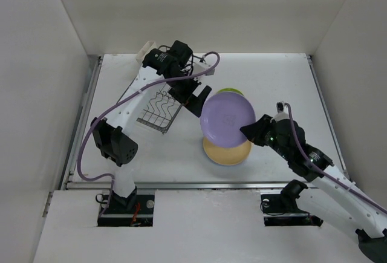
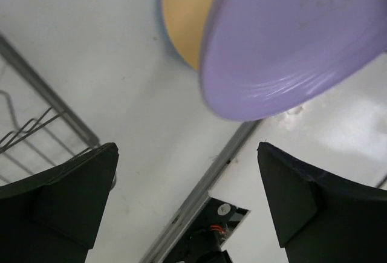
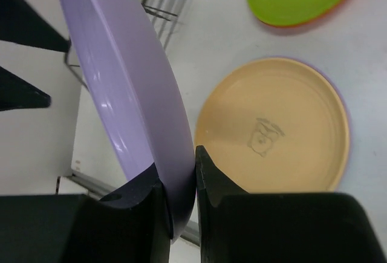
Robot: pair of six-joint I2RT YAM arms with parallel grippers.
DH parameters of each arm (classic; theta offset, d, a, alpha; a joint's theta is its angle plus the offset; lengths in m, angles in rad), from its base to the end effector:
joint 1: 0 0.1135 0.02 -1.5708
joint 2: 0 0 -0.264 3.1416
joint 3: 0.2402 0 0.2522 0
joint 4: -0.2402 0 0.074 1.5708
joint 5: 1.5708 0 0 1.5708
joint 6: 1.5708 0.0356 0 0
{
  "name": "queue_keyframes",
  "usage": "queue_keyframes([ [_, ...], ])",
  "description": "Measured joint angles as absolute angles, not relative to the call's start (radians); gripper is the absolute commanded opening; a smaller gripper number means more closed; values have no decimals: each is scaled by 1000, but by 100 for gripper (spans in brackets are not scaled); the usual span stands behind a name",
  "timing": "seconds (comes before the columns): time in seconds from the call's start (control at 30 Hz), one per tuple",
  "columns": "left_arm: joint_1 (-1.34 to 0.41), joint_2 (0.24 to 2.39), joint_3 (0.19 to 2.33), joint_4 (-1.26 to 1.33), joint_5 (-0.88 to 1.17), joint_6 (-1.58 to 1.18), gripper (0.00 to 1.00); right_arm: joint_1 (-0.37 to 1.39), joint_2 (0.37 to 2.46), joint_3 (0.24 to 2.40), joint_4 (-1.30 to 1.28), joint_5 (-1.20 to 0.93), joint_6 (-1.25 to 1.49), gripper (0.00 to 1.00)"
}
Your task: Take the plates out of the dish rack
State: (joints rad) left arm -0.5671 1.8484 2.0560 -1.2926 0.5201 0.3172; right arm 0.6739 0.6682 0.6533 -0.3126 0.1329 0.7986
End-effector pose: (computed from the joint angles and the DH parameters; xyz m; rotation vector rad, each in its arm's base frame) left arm 0.3014 -0.2130 0.3838 1.2785 2.2965 -0.7734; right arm 0.1296 0.0975 0.2983 0.2188 1.9807 0.8594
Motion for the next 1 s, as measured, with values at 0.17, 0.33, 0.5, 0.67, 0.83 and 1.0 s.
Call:
queue_keyframes([
  [0.17, -539, 1840, 2054, -1220, 273, 208, 99, 674, 680, 652, -497, 229, 922, 0],
  [0.33, -488, 1794, 2013, -1176, 157, 181, 99, 674, 785, 625, -572, 269, 989, 1],
  [0.5, -471, 1702, 1905, -1150, 106, 179, 99, 674, 885, 601, -592, 277, 1024, 70],
  [0.67, -472, 1668, 1881, -1144, 92, 190, 99, 674, 934, 590, -582, 264, 1021, 91],
  [0.83, -472, 1666, 1880, -1142, 83, 200, 99, 674, 973, 588, -583, 259, 1021, 91],
  [1.0, -472, 1651, 1877, -1141, 65, 209, 99, 674, 978, 588, -581, 263, 1022, 91],
])
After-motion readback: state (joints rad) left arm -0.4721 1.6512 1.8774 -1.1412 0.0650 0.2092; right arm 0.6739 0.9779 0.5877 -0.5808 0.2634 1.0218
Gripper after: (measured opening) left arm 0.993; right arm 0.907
